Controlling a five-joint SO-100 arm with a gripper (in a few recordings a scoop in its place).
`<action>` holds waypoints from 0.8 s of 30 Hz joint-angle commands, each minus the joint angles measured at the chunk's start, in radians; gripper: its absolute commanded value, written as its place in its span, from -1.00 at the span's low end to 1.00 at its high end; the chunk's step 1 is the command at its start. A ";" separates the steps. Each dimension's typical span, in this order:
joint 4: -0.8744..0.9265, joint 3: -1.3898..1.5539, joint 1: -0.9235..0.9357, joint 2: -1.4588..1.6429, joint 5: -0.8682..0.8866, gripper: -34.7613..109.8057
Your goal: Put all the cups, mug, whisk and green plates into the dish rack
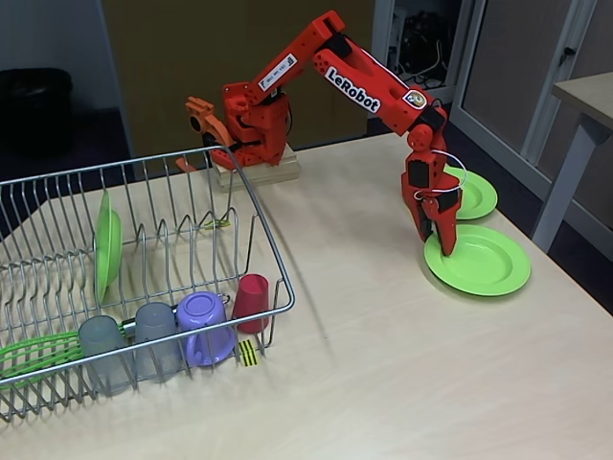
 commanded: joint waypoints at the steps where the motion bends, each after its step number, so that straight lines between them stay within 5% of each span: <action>1: -0.020 0.032 0.041 -0.129 0.017 -0.41; 10: -0.035 0.146 0.089 -0.032 -0.057 -0.52; 19: 0.026 0.178 0.133 0.393 -0.551 -0.52; 24: 0.103 0.101 0.132 0.503 -0.673 -0.52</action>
